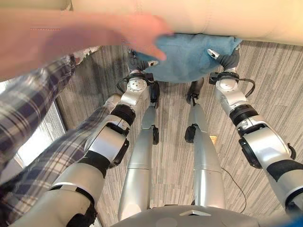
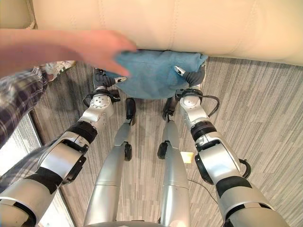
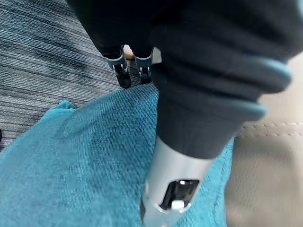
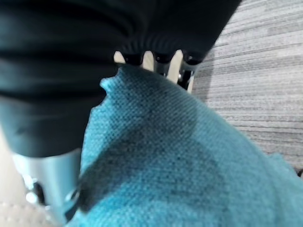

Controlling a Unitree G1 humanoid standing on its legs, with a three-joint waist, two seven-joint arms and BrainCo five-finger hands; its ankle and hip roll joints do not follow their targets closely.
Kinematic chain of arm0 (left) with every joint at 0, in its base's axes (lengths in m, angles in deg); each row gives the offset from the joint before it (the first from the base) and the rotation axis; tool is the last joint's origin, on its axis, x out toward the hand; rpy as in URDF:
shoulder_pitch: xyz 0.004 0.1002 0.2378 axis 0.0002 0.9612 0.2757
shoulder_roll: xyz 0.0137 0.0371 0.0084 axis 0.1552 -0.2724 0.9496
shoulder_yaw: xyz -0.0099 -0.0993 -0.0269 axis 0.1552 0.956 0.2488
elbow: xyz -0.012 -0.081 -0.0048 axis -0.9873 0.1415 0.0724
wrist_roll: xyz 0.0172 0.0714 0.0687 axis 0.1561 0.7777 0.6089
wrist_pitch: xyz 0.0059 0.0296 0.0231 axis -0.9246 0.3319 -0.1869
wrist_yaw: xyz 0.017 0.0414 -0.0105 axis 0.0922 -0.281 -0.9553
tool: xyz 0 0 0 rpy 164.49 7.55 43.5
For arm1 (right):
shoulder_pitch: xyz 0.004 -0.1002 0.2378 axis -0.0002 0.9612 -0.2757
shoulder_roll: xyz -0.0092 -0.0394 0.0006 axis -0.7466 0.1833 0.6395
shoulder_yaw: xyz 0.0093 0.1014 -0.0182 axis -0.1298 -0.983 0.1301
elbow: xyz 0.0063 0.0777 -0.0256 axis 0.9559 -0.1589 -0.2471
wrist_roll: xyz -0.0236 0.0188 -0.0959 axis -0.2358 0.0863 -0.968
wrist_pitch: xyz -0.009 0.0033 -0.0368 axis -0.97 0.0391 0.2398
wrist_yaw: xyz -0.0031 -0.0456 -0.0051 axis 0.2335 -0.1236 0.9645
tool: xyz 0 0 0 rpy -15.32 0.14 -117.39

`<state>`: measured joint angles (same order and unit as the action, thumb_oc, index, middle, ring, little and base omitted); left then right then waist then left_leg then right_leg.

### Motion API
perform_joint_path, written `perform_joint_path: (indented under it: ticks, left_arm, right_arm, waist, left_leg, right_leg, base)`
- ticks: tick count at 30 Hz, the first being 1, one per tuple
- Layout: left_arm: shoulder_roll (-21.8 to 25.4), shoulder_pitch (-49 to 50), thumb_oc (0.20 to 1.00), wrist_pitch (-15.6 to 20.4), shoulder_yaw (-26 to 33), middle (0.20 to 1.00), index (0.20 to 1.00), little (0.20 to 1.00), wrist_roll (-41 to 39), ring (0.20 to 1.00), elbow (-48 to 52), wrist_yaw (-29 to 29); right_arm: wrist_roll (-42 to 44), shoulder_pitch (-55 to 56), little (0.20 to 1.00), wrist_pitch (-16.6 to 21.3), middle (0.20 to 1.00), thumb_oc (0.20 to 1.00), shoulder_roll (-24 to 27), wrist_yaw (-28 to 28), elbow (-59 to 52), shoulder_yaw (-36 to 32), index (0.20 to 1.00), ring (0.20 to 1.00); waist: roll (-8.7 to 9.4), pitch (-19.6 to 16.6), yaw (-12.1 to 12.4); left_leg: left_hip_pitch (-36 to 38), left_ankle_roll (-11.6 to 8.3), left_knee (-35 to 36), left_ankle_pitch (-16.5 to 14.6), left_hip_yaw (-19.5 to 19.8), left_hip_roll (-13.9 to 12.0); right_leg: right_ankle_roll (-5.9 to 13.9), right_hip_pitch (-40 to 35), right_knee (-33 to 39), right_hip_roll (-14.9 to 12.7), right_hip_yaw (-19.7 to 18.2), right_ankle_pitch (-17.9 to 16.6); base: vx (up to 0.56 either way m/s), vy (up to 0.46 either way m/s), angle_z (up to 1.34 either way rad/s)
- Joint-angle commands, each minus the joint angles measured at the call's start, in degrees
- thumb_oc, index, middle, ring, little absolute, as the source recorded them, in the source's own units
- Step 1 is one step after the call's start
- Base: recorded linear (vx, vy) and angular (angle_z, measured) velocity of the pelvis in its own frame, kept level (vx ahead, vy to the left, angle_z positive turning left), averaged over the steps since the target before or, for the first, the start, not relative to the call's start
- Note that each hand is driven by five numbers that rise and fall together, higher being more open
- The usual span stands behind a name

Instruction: Pick up all the scattered cushions and arrange them neatly on the sofa.

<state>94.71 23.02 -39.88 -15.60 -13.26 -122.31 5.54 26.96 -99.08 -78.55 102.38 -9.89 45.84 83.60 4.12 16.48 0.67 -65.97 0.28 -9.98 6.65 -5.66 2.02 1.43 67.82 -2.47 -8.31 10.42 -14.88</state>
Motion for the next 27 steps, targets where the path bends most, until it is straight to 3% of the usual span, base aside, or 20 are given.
perform_joint_path:
  ticks: [1, 5, 20, 27]
  left_arm:
    - [-1.7, -2.5, 1.000, 3.1, -1.3, 1.000, 1.000, 1.000, 2.6, 1.000, 4.1, -1.8]
    - [-0.1, 2.3, 1.000, 2.5, 0.3, 1.000, 1.000, 1.000, 5.4, 1.000, 6.2, -1.3]
    - [0.8, 11.5, 1.000, 0.4, 1.5, 1.000, 1.000, 1.000, 5.8, 1.000, 4.2, -3.4]
    - [-0.1, 18.3, 1.000, -1.2, 1.3, 1.000, 1.000, 1.000, 7.3, 1.000, 2.8, -6.2]
  right_arm:
    - [-2.1, -0.8, 1.000, 2.1, 1.000, 1.000, -1.7, 0.7, -2.4, 3.8, 1.000, 1.000]
    - [-6.9, 4.9, 1.000, 1.5, 1.000, 1.000, 0.3, -0.9, -4.3, 0.6, 1.000, 1.000]
    - [-7.3, 14.7, 1.000, -0.3, 1.000, 1.000, 0.3, 1.1, -1.9, -2.7, 1.000, 1.000]
    - [-7.2, 21.3, 1.000, -1.2, 1.000, 1.000, -0.3, 3.7, -0.3, -3.4, 1.000, 1.000]
  waist:
    - [-2.17, 0.3, -1.3]
    - [-1.95, -0.5, -1.5]
    - [-1.61, -0.4, -0.9]
    - [-1.55, 0.0, -0.1]
  left_leg:
    - [1.3, -3.20, 3.6, -2.1, 5.6, -0.6]
    - [3.6, -3.22, 4.0, -2.2, 5.9, -0.7]
    - [9.2, -3.12, 3.5, -2.9, 6.3, -0.6]
    - [16.7, -3.22, 4.1, -3.4, 6.2, -0.6]
  right_leg:
    - [8.06, -1.6, -3.2, -1.6, -1.0, 6.1]
    - [8.00, -3.6, -3.3, -1.3, -0.6, 6.4]
    - [7.15, -8.9, -4.7, -1.7, 0.7, 7.3]
    - [6.81, -17.0, -4.1, -2.2, 2.4, 7.8]
  base:
    - [0.00, 0.000, 0.00]
    - [0.00, 0.000, 0.00]
    - [-0.01, -0.015, 0.02]
    - [-0.02, -0.021, 0.06]
